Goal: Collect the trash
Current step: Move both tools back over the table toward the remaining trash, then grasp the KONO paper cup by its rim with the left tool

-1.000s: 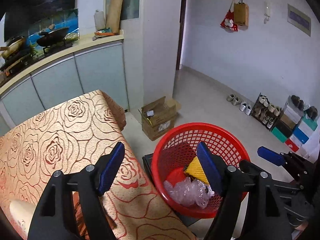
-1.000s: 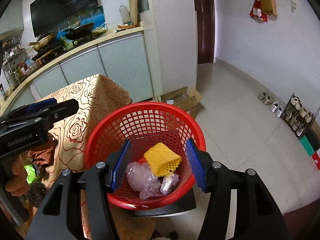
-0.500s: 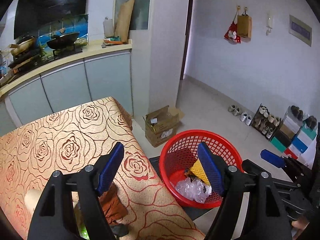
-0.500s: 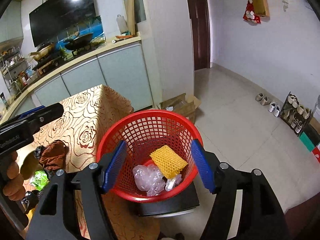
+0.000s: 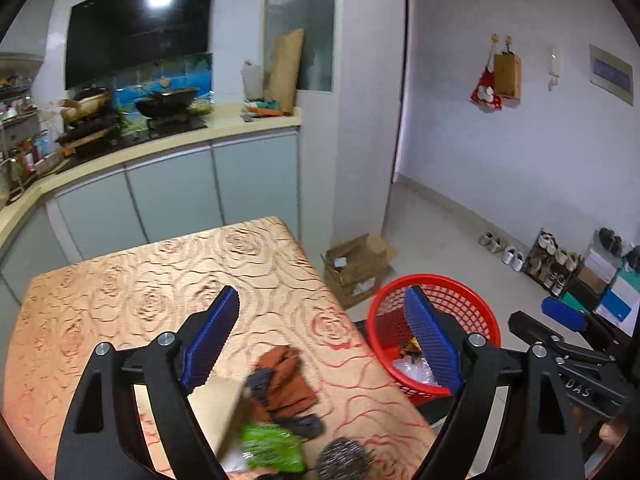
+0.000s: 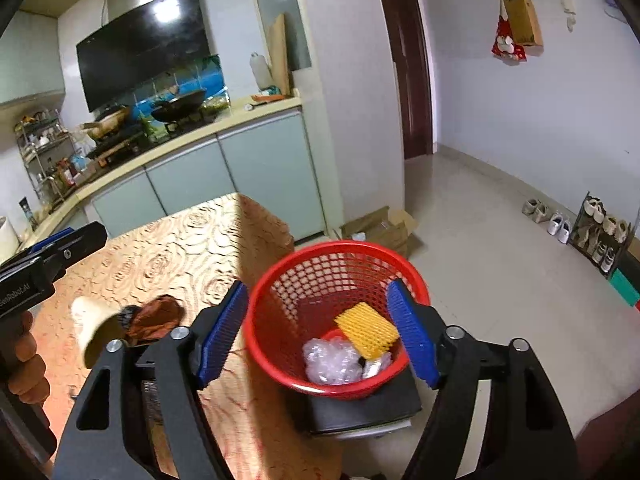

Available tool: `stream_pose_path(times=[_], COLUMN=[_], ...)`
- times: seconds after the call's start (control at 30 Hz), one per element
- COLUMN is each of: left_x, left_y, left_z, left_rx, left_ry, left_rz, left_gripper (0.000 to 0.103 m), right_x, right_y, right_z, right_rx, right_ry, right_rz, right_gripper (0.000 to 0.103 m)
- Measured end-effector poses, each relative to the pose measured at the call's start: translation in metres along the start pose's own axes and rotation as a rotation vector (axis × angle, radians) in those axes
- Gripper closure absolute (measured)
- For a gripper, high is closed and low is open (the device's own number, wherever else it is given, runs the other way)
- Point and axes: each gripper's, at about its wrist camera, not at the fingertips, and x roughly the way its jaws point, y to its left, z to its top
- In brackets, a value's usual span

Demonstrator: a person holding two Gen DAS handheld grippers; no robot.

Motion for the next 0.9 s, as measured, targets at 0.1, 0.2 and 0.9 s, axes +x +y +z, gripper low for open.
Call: stream_pose_path(times=[0.1,0.2,0.9], left_x=[-0.015,-0.023,-0.06], left_y=[0.014,0.026,0.105], left_z=[-0.003,-0.007,-0.046], left_rx=[-0.005,-0.011,-0.08], left_ry=[-0.017,-0.018,0.013], left_rz=[0.033,0.058,0.14], left_gripper=[0.019,0.019,0.011], right_x=[-0.005,-0.008,-0.017], right_y=[0.012,0.024,0.075], right_z=[0.0,-0.001,-0.003], right_rx=[-0.01,-0.023,-0.086], right_ry=[-0.007,-0.009,-0.001], right_rz=[0.023,0.044,0.14], right_gripper=[0.031,0.031,0.031])
